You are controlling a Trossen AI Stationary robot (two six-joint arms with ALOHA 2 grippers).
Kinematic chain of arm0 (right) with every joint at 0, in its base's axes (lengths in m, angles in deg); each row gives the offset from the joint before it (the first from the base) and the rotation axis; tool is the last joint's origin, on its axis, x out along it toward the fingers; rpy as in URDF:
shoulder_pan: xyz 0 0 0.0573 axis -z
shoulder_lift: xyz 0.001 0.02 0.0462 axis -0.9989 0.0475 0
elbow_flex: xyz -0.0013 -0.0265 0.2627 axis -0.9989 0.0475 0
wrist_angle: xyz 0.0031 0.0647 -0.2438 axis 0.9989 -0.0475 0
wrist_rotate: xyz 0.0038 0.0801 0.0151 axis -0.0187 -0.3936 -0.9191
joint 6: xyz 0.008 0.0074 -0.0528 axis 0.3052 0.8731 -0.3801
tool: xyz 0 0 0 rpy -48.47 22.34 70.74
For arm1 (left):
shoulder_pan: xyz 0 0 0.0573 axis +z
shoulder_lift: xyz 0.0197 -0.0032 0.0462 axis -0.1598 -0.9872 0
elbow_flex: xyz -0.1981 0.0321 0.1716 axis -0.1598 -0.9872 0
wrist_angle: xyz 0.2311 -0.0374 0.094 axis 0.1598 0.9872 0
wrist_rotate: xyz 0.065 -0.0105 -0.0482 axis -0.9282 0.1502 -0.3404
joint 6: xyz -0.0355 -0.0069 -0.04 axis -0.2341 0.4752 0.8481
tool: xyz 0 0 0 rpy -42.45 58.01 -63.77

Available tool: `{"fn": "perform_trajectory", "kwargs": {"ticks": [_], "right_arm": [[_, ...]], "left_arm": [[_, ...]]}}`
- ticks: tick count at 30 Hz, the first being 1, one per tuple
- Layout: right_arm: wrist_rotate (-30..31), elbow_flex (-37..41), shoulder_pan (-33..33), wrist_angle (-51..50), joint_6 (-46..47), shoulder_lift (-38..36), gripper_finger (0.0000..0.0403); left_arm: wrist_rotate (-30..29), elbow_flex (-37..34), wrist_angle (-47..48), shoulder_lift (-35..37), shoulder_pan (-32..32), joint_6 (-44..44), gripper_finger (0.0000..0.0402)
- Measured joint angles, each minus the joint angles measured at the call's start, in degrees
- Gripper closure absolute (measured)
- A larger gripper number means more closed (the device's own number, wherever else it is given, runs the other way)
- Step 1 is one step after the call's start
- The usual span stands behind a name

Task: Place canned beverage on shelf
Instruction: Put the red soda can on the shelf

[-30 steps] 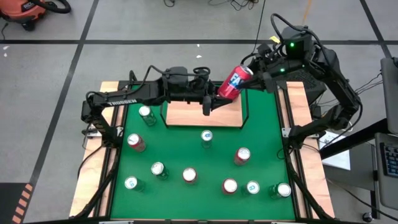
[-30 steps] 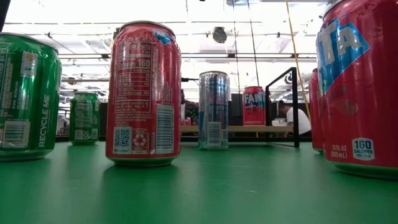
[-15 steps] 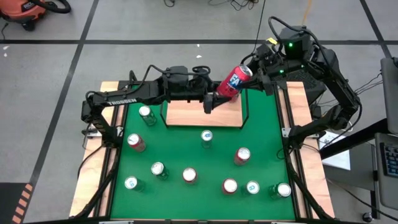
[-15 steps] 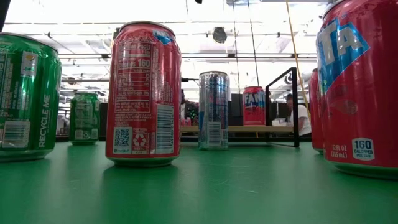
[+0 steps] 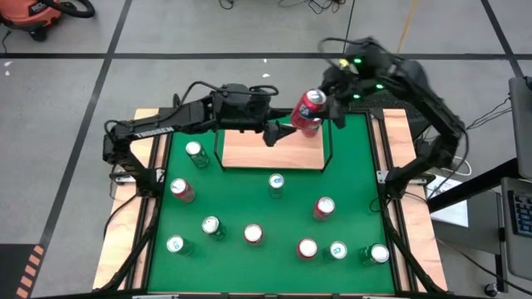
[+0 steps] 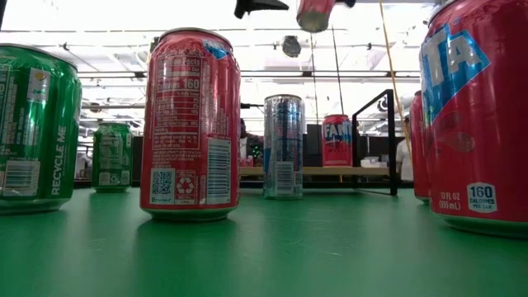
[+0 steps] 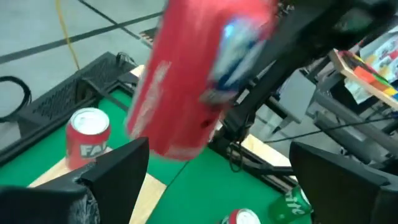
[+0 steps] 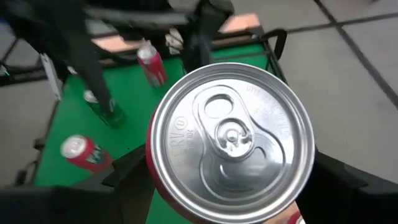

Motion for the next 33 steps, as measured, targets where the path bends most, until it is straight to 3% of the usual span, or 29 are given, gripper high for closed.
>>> {"fn": "perform_trajectory", "kwargs": {"ticks": [3,17,25,33], "right_arm": [[-2.8,0.0,1.5,0.3,-2.6,3.6,0.0111],[-2.9,0.0,4.0,1.7,-16.7,18.0,0.0109],[3.7,0.0,4.1,1.2,-24.1,23.5,0.0109],[3.6,0.0,5.1,0.2,-25.4,28.8,0.0109]], "left_arm": [[-0.8,0.0,4.3,2.3,0.8,1.1,0.0014],[-1.6,-0.1,17.7,7.9,1.2,-1.2,0.0013],[-2.2,-0.1,19.5,8.0,0.8,-3.3,0.0013],[-5.2,-0.1,19.4,7.4,1.1,-3.6,0.0013]]}}
